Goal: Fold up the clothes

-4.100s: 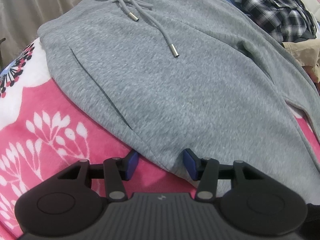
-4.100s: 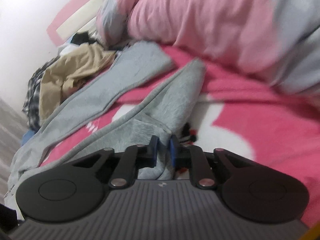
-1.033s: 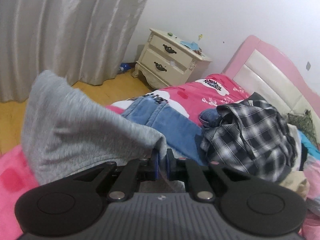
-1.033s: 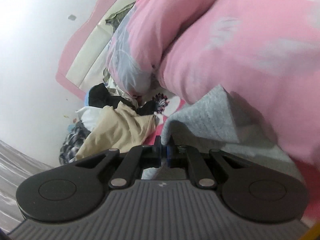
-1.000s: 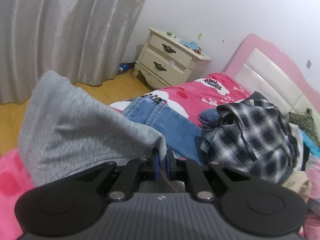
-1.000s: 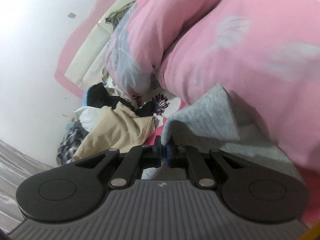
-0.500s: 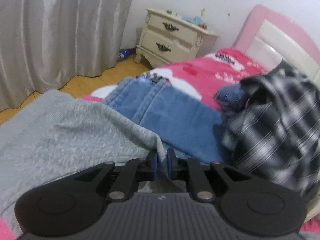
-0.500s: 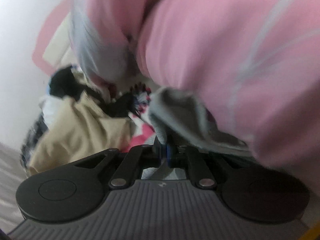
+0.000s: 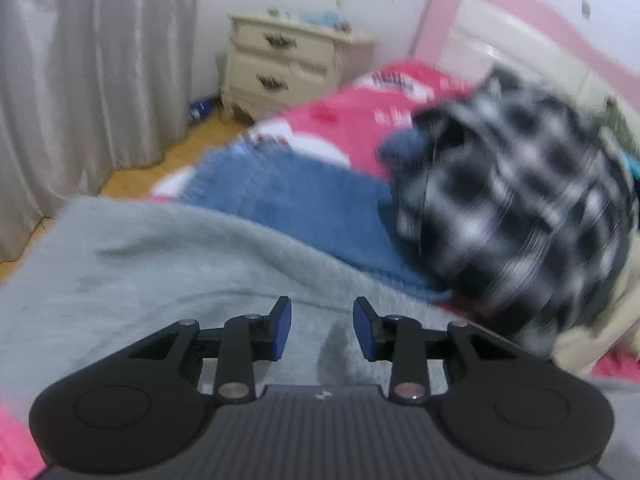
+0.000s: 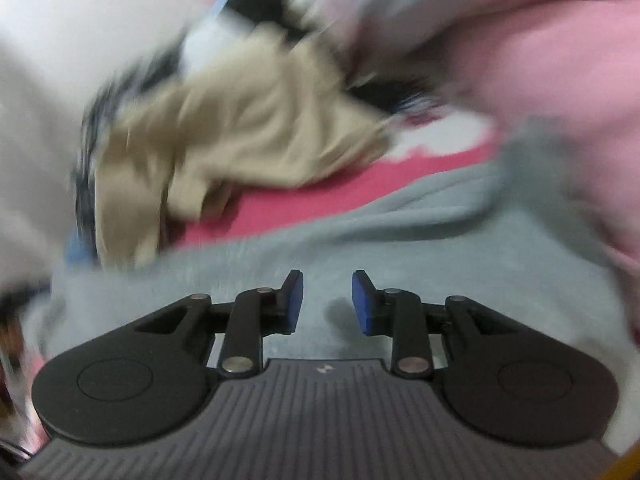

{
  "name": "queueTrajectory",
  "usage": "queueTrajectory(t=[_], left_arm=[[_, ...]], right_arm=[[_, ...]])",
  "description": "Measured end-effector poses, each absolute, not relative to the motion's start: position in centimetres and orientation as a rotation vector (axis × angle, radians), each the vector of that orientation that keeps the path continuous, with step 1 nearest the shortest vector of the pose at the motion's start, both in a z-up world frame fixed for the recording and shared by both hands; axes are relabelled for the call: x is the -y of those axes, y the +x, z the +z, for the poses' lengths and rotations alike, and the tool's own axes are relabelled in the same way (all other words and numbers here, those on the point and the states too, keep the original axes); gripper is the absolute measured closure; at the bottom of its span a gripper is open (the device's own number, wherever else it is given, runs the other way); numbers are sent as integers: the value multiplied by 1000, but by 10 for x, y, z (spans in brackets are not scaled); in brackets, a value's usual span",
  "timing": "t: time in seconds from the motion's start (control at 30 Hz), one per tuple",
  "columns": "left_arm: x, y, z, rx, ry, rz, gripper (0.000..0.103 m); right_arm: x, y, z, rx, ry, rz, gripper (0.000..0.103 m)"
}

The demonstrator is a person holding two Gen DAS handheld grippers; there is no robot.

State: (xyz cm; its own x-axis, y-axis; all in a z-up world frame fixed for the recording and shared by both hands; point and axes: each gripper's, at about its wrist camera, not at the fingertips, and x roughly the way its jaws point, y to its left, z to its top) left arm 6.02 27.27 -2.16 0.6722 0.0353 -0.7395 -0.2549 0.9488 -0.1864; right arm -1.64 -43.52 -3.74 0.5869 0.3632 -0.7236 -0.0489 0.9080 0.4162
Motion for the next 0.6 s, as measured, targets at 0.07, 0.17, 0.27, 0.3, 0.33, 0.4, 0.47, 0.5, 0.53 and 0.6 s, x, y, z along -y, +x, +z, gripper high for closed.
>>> queueTrajectory(t=[0.07, 0.17, 0.27, 0.3, 0.33, 0.4, 0.47, 0.5, 0.53, 0.6], left_arm=[[-269, 73, -31, -826, -238, 205, 69], [-274, 74, -23, -798, -236, 250, 71], [-290, 45, 0, -734, -262, 294, 61], [-296, 34, 5, -726, -269, 321, 60], [-303, 21, 10, -722, -285, 351, 59], [-321, -7, 14, -730, -352, 409, 59], [-335, -37, 11, -748, -435, 442, 58], [-342, -52, 9, -758, -480, 455, 56], [-349, -68, 6, -768, -526, 467, 53], [-360, -96, -4, -779, -618, 473, 47]], right_arm=[[422, 16, -58, -952, 321, 238, 81], [417, 51, -61, -885, 336, 158, 89], [421, 44, -33, -777, 333, 133, 85], [414, 37, -27, -780, 291, 163, 85], [407, 30, -22, -783, 250, 193, 84], [394, 18, -15, -795, 181, 253, 83], [381, 5, -12, -808, 168, 323, 82], [377, -2, -11, -823, 204, 353, 78], [379, -12, -10, -848, 283, 377, 74], [383, -31, -9, -896, 442, 423, 59]])
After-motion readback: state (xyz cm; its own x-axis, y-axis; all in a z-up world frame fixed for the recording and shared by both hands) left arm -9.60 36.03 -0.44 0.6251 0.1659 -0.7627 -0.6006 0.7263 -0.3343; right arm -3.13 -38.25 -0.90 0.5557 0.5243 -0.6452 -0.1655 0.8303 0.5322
